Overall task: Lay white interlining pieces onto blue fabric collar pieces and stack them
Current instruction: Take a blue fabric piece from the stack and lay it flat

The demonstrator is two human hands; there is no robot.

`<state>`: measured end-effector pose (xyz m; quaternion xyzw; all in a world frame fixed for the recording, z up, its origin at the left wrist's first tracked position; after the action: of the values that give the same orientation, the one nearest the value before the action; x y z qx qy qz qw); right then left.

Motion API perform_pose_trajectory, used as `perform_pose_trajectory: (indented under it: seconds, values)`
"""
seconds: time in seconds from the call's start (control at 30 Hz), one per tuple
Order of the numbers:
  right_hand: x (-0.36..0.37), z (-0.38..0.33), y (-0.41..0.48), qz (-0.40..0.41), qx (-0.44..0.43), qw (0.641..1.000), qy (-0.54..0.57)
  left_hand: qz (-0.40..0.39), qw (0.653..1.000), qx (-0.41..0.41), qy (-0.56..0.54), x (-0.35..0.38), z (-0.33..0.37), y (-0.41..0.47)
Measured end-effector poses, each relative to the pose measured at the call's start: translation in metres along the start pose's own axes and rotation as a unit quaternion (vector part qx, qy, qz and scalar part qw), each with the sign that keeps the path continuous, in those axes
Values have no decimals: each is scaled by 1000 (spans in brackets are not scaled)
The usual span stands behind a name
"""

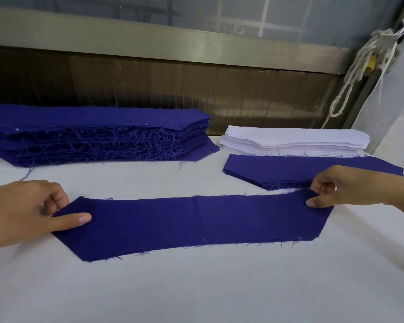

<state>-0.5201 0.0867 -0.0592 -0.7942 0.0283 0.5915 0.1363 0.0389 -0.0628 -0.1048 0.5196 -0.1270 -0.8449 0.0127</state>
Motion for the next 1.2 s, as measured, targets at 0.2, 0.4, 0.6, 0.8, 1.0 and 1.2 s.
perform_pose_trajectory:
  seconds: [0.2,0.4,0.6,0.8,1.0,1.2]
  values:
    - [5,1,2,-8,-9,1000,-5,-93,995,16,-11,3,23,-10]
    - [2,3,5,-4,41,980,193,-125,987,-18,-102,1,43,-20]
    - [0,12,-2,-57,104,976,185,-197,959,-140,-147,-4,38,-10]
    - [7,6,-6,-108,86,977,162,-310,929,-139,-148,12,37,-12]
    - [-3,11,-7,-88,87,973,197,-343,914,-124,-177,12,29,-6]
    - [-29,47,-2,-12,65,952,298,-331,909,-85,-238,6,45,4]
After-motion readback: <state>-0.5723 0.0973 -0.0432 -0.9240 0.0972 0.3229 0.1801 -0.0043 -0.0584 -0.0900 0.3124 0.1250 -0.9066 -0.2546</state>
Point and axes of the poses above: each hand's wrist, its own y-axis towards the middle knuckle, its own x-axis out of the palm, z = x × y, the point moved 5 cm from there along y, towards the middle knuckle, and after that the axes turned 6 degrees about z, right-handed, at the moved point
